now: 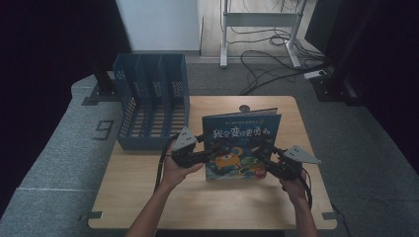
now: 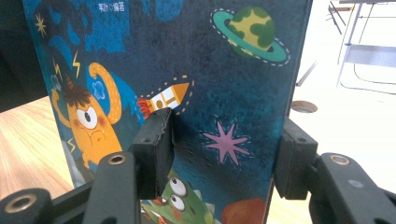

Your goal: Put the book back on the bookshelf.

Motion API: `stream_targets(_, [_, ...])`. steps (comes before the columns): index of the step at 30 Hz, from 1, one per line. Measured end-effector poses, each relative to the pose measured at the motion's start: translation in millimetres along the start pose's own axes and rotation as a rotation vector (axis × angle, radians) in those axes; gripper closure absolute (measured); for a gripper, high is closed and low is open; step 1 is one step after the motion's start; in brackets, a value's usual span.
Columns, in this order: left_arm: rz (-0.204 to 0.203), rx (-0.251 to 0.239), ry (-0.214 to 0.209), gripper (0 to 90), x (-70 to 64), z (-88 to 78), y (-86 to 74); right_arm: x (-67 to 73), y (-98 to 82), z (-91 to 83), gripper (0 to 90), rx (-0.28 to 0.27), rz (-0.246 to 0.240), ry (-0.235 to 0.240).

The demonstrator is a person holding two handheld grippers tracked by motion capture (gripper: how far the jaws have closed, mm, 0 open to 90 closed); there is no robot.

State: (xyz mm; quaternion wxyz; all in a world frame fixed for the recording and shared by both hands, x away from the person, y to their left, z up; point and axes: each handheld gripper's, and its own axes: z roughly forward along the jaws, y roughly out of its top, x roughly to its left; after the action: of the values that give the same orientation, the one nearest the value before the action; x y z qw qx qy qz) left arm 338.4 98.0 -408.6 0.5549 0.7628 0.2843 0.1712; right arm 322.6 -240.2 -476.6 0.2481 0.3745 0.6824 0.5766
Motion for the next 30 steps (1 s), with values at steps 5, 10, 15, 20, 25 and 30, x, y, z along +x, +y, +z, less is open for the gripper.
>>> stream_targets(5, [-0.020, 0.001, -0.021, 44.1, 2.2, 0.5, -0.1, 0.6, 0.2, -2.8, 47.7, 0.011, -0.019, 0.008])
stream_targets(10, [-0.020, 0.002, -0.024, 43.6, 1.8, 1.5, 0.5, -0.3, -0.4, -5.2, 48.7, 0.015, -0.025, 0.024])
stream_targets(15, [-0.014, 0.001, -0.027, 43.0, 2.2, 3.5, 1.1, -1.9, -1.3, -8.1, 52.1, 0.015, -0.037, 0.042])
stream_targets(20, [-0.006, 0.011, -0.030, 47.2, 3.0, 4.1, 3.1, -2.5, -1.4, -9.4, 52.0, 0.022, -0.059, 0.053])
stream_targets(25, [0.003, 0.004, -0.034, 52.3, 2.2, 3.6, 1.6, -1.6, -1.0, -7.4, 46.8, 0.026, -0.064, 0.038])
stream_targets(30, [0.027, -0.010, -0.034, 54.8, -3.1, 2.4, -2.1, -0.4, -0.5, -5.4, 42.1, 0.025, -0.062, 0.007])
